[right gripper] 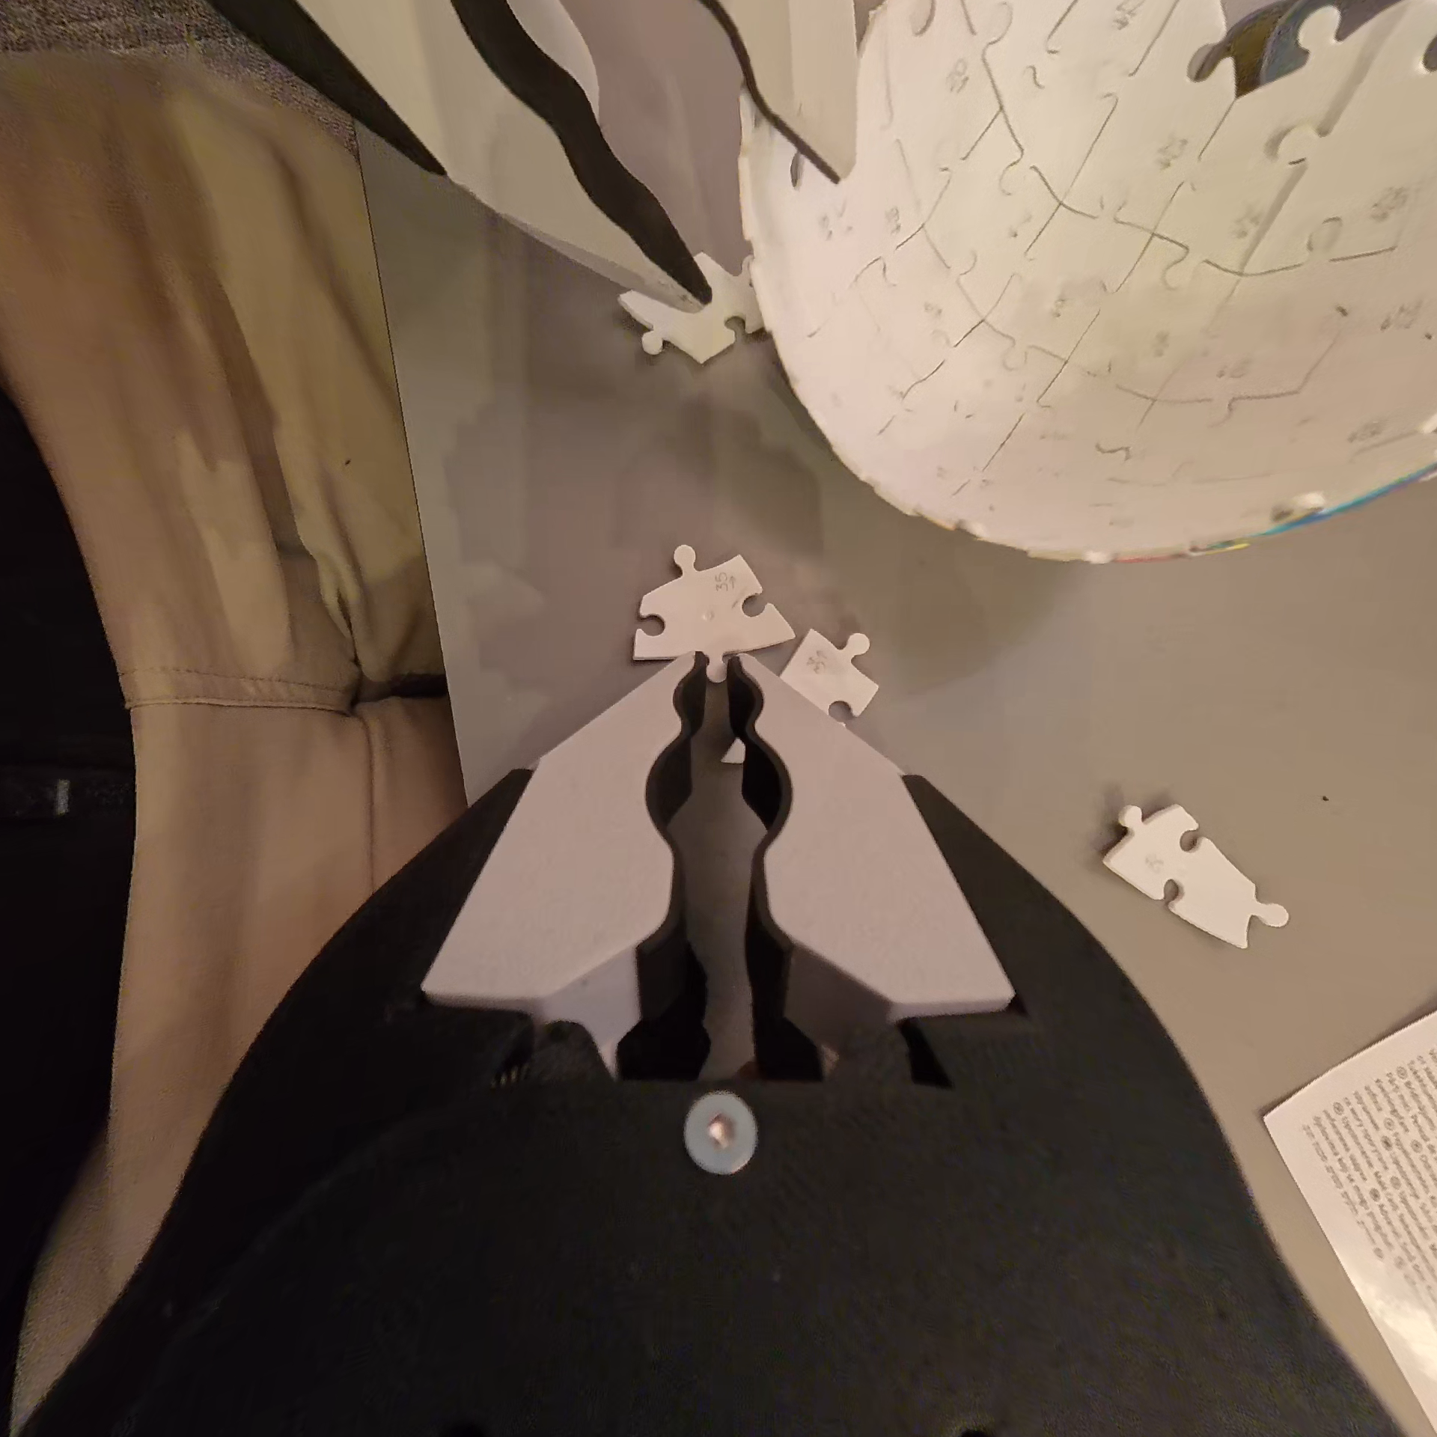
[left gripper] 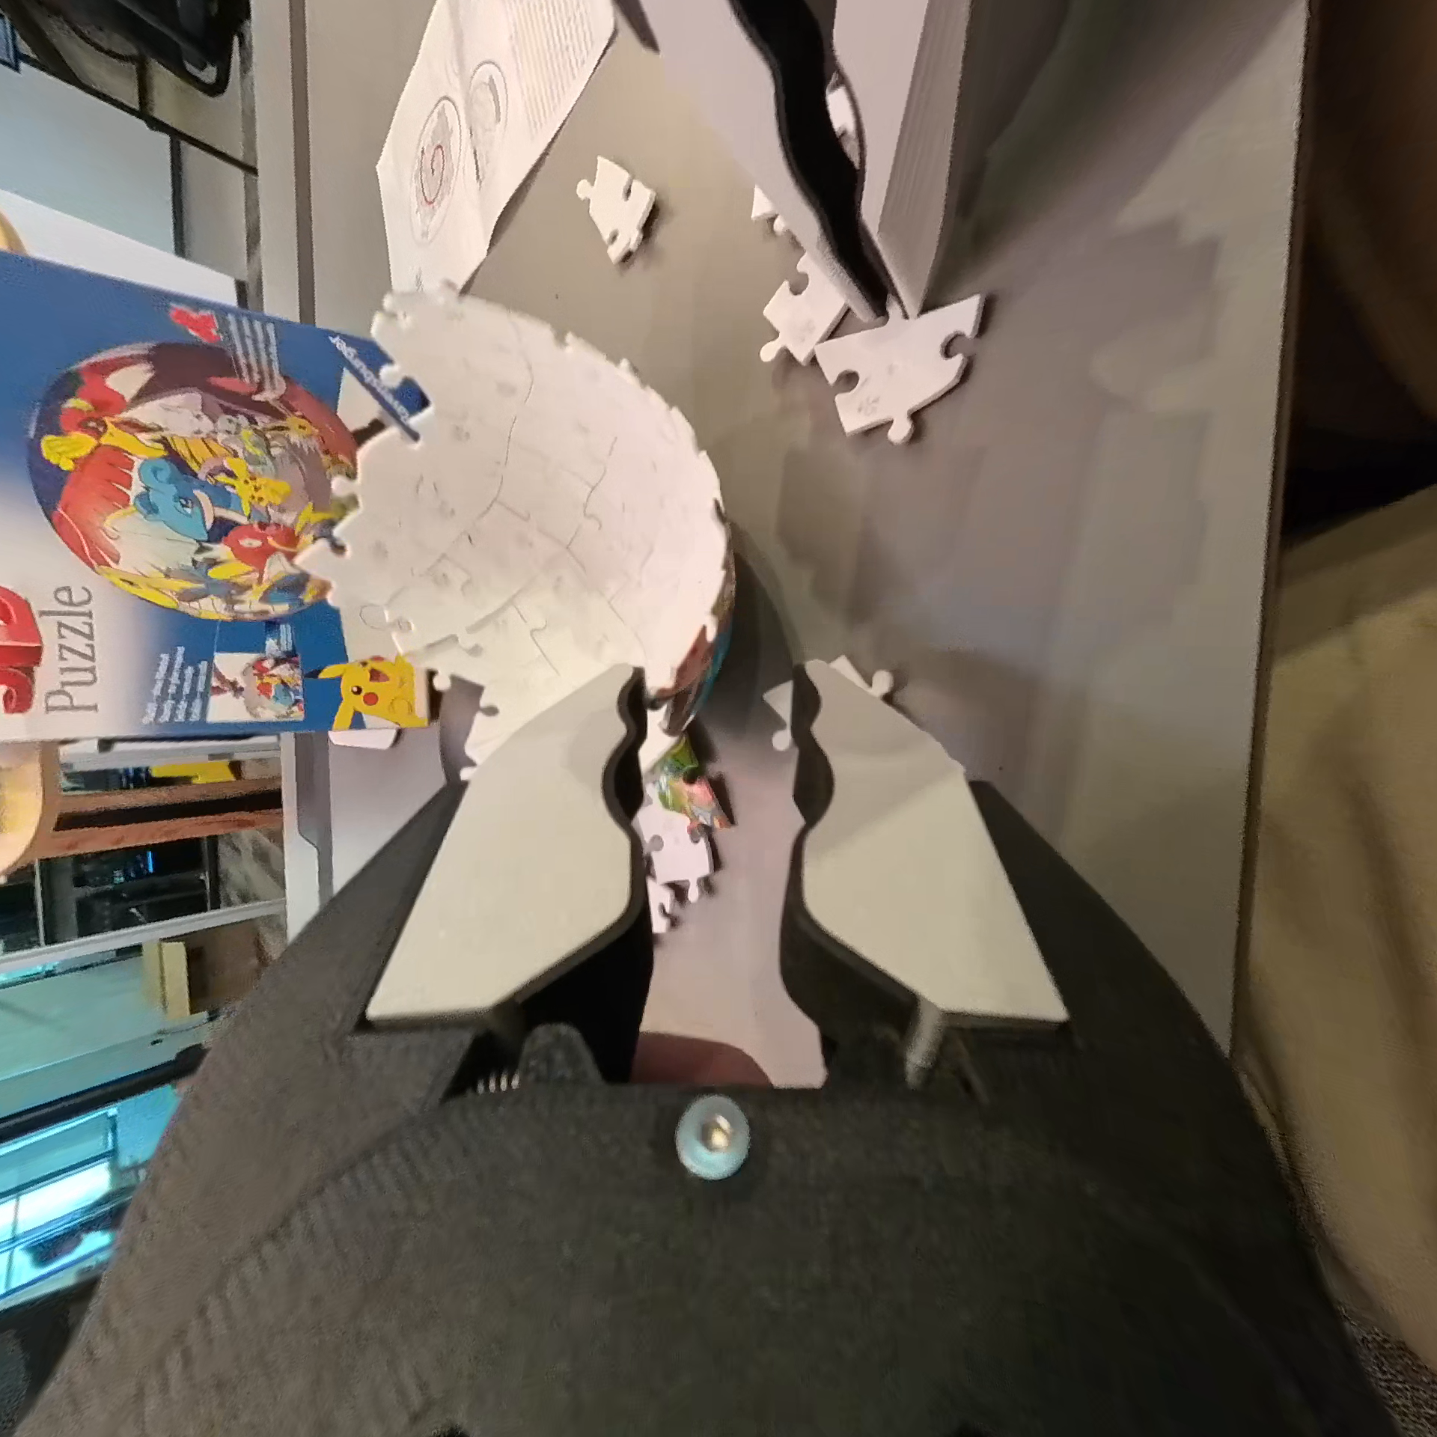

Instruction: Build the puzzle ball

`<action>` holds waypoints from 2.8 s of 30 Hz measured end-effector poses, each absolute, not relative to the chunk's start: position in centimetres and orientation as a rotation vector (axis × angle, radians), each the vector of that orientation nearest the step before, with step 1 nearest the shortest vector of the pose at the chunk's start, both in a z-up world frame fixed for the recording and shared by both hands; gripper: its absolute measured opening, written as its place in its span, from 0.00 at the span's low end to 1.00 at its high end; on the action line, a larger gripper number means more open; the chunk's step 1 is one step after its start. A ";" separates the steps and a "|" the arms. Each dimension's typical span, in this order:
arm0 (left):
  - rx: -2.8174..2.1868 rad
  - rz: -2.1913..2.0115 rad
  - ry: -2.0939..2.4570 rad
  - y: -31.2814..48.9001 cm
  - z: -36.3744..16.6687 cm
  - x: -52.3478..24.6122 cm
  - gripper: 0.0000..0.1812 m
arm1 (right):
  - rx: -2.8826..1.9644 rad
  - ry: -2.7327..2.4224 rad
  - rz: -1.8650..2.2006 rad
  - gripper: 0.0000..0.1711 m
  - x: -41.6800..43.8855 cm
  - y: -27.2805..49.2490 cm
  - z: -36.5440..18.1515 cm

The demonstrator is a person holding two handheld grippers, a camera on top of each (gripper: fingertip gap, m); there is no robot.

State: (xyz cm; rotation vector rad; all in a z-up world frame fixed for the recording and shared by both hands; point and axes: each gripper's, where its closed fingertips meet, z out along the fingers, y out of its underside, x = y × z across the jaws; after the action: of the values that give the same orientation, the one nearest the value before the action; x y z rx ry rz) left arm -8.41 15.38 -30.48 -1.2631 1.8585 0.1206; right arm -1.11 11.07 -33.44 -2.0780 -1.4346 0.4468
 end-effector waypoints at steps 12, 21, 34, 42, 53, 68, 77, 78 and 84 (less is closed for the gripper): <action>-1.390 0.172 1.783 18.2 -30.6 -11.3 0.22 | -2.075 -1.435 0.457 0.02 -1.0 11.0 -33.4; -1.474 0.196 1.719 20.1 -30.7 -12.4 0.22 | -2.082 -1.431 0.456 0.02 -0.7 11.0 -33.4; -1.944 -0.455 1.273 20.5 -29.1 -10.9 0.33 | -2.092 -1.426 0.446 0.02 -0.3 11.1 -33.4; -2.062 -0.721 1.051 21.4 -28.3 -9.1 0.32 | -2.096 -1.423 0.447 0.02 -0.2 11.1 -33.4; -2.106 -0.744 1.031 22.3 -29.6 -8.5 0.27 | -2.099 -1.423 0.448 0.02 0.0 11.1 -33.4; -2.053 -0.638 1.123 21.8 -30.1 -7.1 0.25 | -2.107 -1.414 0.457 0.02 0.2 11.3 -33.5; -2.026 -0.574 1.143 21.8 -30.3 -6.9 0.18 | -2.117 -1.400 0.448 0.02 0.5 11.5 -33.5; -2.024 -0.570 1.141 21.9 -30.2 -6.9 0.17 | -2.119 -1.397 0.449 0.02 0.5 11.6 -33.5; -2.017 -0.573 1.123 22.0 -30.0 -6.7 0.13 | -2.125 -1.393 0.448 0.02 0.7 11.7 -33.5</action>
State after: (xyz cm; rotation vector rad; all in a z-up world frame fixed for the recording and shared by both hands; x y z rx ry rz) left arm -6.72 22.01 -30.01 -2.0168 1.1233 -0.5727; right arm 0.68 11.66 -33.46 -2.1251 -1.3933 0.4485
